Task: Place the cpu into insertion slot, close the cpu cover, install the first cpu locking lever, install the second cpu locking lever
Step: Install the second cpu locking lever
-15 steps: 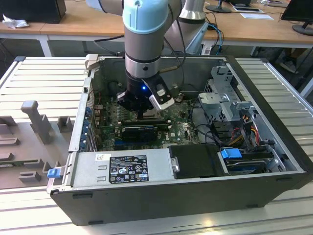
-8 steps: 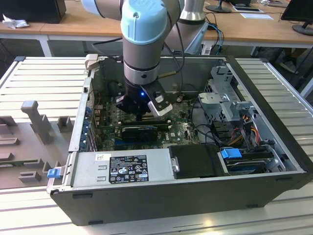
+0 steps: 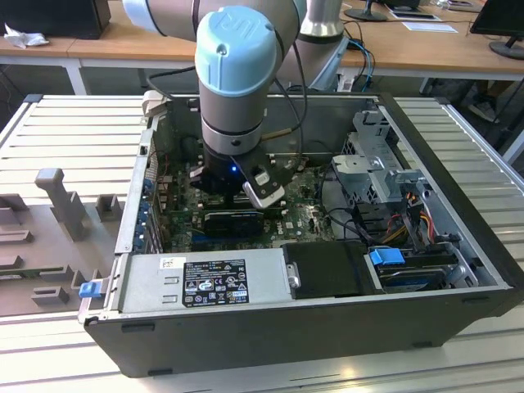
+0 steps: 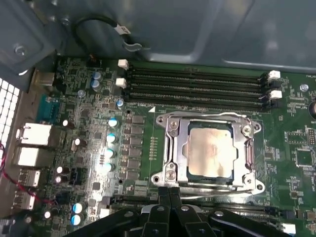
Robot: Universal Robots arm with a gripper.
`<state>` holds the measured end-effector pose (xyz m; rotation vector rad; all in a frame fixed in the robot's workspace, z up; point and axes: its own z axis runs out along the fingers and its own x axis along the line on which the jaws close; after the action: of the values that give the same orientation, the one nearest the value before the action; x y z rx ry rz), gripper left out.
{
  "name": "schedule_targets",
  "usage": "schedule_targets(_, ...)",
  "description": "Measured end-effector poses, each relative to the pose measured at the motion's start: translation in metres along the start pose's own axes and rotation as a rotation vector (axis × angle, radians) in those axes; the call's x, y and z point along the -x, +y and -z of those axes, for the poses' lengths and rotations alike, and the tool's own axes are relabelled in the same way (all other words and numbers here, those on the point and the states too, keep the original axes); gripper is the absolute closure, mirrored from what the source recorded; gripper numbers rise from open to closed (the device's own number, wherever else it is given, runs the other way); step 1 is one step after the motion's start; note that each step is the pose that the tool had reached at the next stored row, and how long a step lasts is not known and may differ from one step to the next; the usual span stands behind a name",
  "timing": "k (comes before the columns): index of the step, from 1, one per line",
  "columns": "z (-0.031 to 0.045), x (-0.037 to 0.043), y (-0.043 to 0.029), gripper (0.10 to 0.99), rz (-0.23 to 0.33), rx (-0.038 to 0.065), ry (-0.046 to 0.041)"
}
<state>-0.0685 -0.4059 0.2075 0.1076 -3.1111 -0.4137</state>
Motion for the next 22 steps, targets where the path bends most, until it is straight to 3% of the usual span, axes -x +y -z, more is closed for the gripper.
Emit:
schedule_targets(3,-0.0010,-0.0010,-0.0030,0.980,0.000,0.023,-0.0016)
schedule_targets(5,-0.0026,-0.0021,-0.0033,0.980,0.000,0.028,-0.0019)
schedule_targets(7,-0.0041,-0.0062,-0.0034,0.980,0.000,0.029,-0.0020)
schedule_targets(22,-0.0137,-0.0083,0.0019,0.980,0.000,0.038,-0.0027)
